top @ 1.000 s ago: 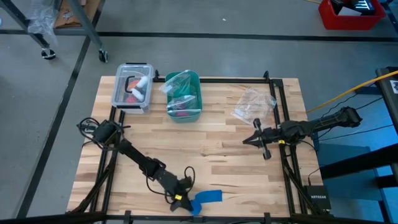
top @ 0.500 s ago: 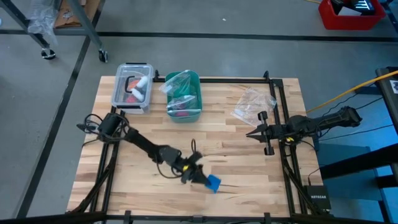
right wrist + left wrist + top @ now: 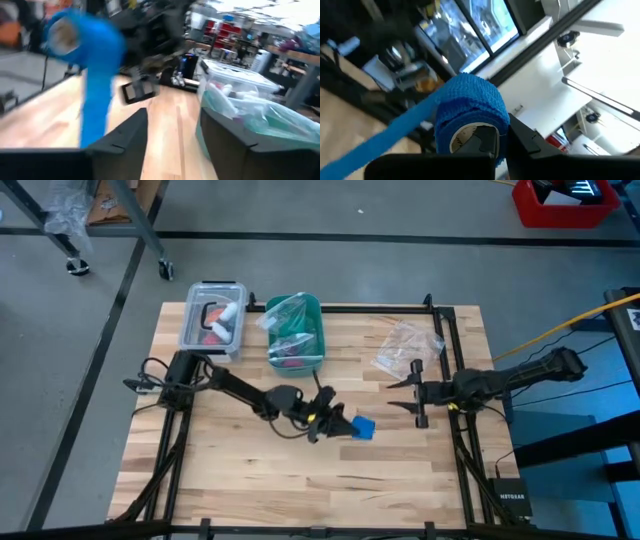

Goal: Roll bandage
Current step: Roll the blue bandage

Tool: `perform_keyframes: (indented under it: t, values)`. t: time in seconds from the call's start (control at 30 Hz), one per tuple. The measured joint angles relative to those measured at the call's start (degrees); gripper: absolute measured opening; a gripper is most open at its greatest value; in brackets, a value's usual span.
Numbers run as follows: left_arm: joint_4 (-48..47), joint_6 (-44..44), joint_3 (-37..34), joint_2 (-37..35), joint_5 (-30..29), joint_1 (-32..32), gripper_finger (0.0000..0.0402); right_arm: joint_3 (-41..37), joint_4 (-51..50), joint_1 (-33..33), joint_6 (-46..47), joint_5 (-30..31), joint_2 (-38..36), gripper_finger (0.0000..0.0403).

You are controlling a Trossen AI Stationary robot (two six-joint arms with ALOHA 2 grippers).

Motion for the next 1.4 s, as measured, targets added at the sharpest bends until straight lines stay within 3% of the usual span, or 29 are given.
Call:
perform_keyframes:
  t: [0.13, 0.4, 1.4]
  values:
    - [0.09, 1.35, 1.42, 0.0, 0.0, 2.28, 0.0007, 0.0, -0.16, 0.0, -5.48, -1.72, 2.56, 0.0204]
    - [-0.04, 1.92, 3.57, -0.02, 3.13, 5.12, 0.0007, 0.0, -5.57, 0.0, -5.56, -1.94, 6.05, 0.02]
    - [0.07, 7.83, 4.34, -0.04, 5.19, 7.41, 0.0006, 0.02, -6.7, 0.0, 9.16, -1.88, 10.0, 0.0199]
